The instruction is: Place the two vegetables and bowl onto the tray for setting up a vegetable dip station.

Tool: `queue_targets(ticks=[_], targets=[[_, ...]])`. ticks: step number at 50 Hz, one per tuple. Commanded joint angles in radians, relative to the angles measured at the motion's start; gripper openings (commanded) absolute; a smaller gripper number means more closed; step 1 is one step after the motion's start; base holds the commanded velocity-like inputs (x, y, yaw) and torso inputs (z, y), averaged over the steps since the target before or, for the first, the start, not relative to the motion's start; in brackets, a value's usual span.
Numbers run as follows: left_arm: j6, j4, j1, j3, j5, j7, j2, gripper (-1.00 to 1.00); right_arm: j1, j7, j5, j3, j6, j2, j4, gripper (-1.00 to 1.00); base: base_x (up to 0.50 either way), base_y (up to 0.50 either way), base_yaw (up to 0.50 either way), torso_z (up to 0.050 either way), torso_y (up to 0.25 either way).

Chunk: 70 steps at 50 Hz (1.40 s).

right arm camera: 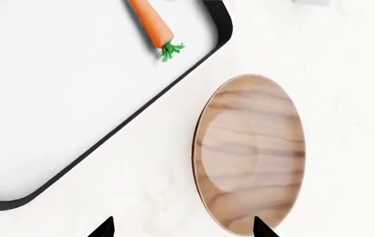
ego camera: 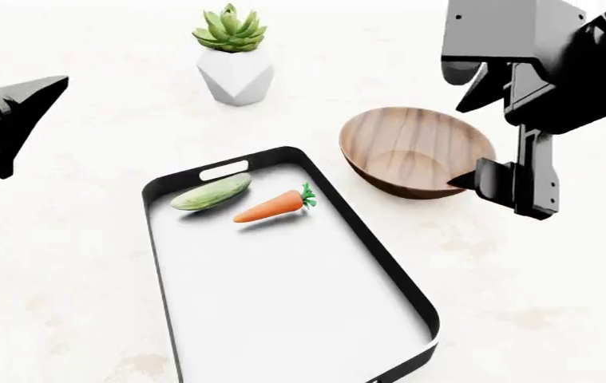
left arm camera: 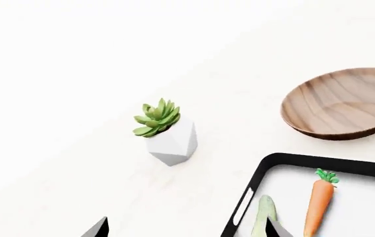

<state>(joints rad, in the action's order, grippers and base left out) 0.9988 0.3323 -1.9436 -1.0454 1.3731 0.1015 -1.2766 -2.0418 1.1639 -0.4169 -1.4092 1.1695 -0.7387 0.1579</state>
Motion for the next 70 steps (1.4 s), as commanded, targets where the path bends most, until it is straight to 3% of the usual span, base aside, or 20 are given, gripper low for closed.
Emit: queue_targets(ticks=[1, 25, 44, 70], targets=[[0.136, 0.214, -0.103, 0.075, 0.207, -0.048, -0.089, 1.0, 0.075, -0.034, 0.014, -0.004, -0.06, 0.072, -0.102, 1.0, 0.0, 0.0, 0.0, 0.0, 0.0], [0.086, 0.211, -0.051, 0.075, 0.161, -0.043, -0.118, 1.0, 0.041, 0.023, -0.003, -0.081, 0.023, 0.021, 0.009, 1.0, 0.0, 0.0, 0.0, 0.0, 0.0], [0.115, 0.226, -0.074, 0.107, 0.2, -0.065, -0.128, 1.0, 0.126, -0.028, 0.106, -0.186, -0.129, 0.058, -0.126, 1.0, 0.0, 0.0, 0.0, 0.0, 0.0], [0.096, 0.236, -0.045, 0.118, 0.199, -0.067, -0.146, 1.0, 0.287, -0.122, 0.137, -0.187, -0.267, 0.18, -0.363, 1.0, 0.0, 0.0, 0.0, 0.0, 0.0]])
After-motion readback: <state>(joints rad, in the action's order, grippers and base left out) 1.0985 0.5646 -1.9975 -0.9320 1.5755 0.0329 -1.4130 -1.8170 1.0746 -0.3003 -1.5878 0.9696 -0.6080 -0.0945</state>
